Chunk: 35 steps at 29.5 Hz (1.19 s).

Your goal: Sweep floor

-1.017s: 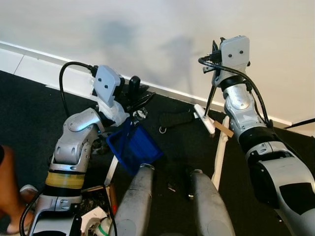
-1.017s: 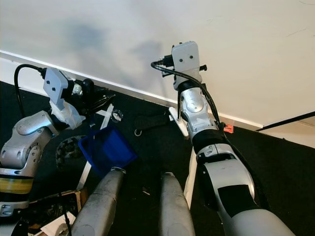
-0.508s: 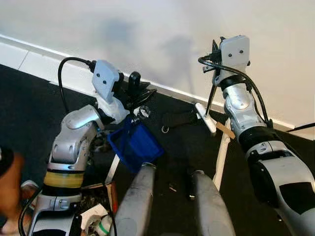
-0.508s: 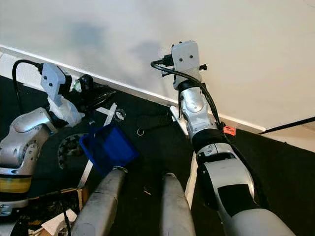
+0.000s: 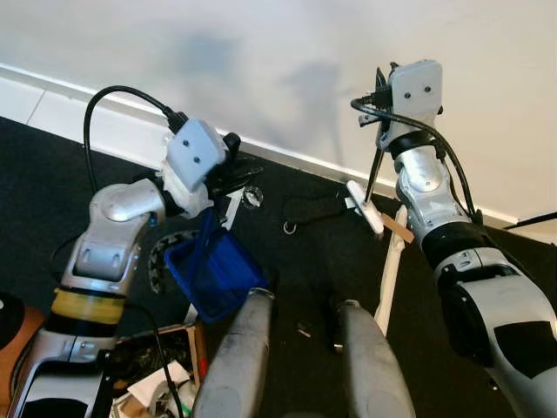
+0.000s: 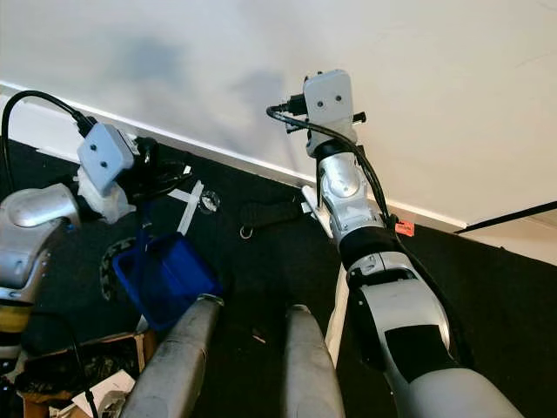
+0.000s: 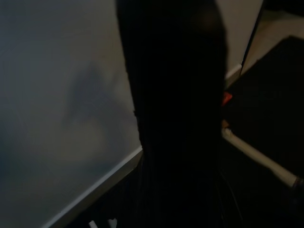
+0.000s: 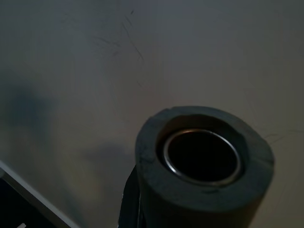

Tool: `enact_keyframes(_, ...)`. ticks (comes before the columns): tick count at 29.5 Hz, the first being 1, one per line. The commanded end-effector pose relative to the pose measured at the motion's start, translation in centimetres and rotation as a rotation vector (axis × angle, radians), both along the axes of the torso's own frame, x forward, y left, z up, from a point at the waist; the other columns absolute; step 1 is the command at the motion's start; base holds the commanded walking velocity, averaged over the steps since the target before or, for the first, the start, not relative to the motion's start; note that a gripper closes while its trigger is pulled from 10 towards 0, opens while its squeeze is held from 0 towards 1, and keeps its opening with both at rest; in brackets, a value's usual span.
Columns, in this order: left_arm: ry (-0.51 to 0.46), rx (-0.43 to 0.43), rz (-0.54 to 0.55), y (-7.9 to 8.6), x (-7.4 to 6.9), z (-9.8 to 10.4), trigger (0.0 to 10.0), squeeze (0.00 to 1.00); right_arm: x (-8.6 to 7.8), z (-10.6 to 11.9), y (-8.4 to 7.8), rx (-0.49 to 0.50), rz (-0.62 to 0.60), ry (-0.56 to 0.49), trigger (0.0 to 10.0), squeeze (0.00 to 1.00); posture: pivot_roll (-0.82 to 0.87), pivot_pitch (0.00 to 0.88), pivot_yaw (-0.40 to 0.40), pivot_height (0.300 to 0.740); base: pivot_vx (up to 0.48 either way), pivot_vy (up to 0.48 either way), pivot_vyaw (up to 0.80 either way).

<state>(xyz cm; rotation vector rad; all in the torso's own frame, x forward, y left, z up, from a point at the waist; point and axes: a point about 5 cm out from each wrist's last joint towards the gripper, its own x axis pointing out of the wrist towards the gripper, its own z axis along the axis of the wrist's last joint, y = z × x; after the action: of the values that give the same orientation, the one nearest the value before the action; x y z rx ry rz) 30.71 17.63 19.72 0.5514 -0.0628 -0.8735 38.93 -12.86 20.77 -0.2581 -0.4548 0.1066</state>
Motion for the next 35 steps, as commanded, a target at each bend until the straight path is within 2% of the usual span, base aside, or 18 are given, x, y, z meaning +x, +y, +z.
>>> enact_keyframes(1,-0.054,0.071,0.033,0.3,0.0,-0.1,0.0,0.00,-0.1,-0.1,-0.3,0.010,-0.012,-0.010,10.0,0.00,0.16,0.400,-0.038,0.740,0.000,0.000,0.00)
enact_keyframes(2,-0.054,0.071,0.033,0.3,0.0,-0.1,0.0,0.00,-0.1,-0.1,-0.3,0.010,-0.012,-0.010,10.0,0.00,0.16,0.400,-0.038,0.740,0.000,0.000,0.00)
enact_keyframes(4,-0.163,-0.001,0.063,-0.5,0.3,0.8,0.0,0.00,-0.1,-0.1,-0.2,0.012,-0.011,-0.012,10.0,0.00,0.16,0.400,-0.036,0.740,0.000,0.000,0.00)
enact_keyframes(6,-0.163,-0.001,0.063,-0.5,0.3,0.8,0.0,0.00,-0.1,-0.1,-0.2,0.012,-0.011,-0.012,10.0,0.00,0.16,0.400,-0.036,0.740,0.000,0.000,0.00)
enact_keyframes(7,-0.202,-0.053,0.078,-0.9,0.4,1.2,0.0,0.00,-0.1,0.0,-0.2,0.013,-0.011,-0.013,10.0,0.00,0.16,0.400,-0.036,0.740,0.000,0.000,0.00)
enact_keyframes(8,-0.231,-0.140,0.101,-1.2,0.5,1.8,0.0,0.00,-0.1,0.0,-0.2,0.014,-0.011,-0.015,10.0,0.00,0.16,0.400,-0.036,0.740,0.000,0.000,0.00)
enact_keyframes(11,-0.235,-0.311,0.133,-1.6,0.8,2.5,0.0,0.00,-0.1,0.0,-0.2,0.016,-0.011,-0.016,10.0,0.00,0.16,0.400,-0.036,0.740,0.000,0.000,0.00)
enact_keyframes(13,-0.224,-0.377,0.139,-1.6,0.8,2.6,0.0,0.00,-0.1,-0.1,-0.3,0.015,-0.011,-0.017,10.0,0.00,0.16,0.401,-0.036,0.740,0.000,0.000,0.00)
enact_keyframes(16,-0.218,-0.402,0.142,-1.6,0.9,2.6,0.0,0.00,-0.1,-0.1,-0.3,0.015,-0.011,-0.017,10.0,0.00,0.16,0.401,-0.036,0.740,0.000,0.000,0.00)
enact_keyframes(18,-0.179,-0.471,0.127,-1.8,0.9,2.5,0.0,0.00,-0.1,0.0,-0.3,0.017,-0.012,-0.016,10.0,0.00,0.15,0.400,-0.037,0.740,0.000,0.000,0.00)
enact_keyframes(21,-0.155,-0.488,0.108,-2.1,0.8,2.4,0.0,0.00,-0.1,0.0,-0.3,0.017,-0.012,-0.016,10.0,0.00,0.15,0.401,-0.037,0.740,0.000,0.000,0.00)
enact_keyframes(23,-0.145,-0.467,0.089,-2.2,0.7,2.2,0.0,0.00,-0.1,0.0,-0.3,0.018,-0.012,-0.017,10.0,0.00,0.15,0.401,-0.036,0.740,0.000,0.000,0.00)
enact_keyframes(26,-0.146,-0.386,0.072,-1.9,0.5,1.7,0.0,0.00,-0.1,-0.1,-0.4,0.018,-0.014,-0.018,10.0,0.00,0.15,0.404,-0.035,0.740,0.000,0.000,0.00)
enact_keyframes(35,-0.170,-0.352,0.065,-2.1,0.5,1.6,0.0,0.00,-0.3,-0.2,-0.4,0.022,-0.013,-0.018,10.0,0.00,0.15,0.427,-0.038,0.740,0.000,0.000,0.00)
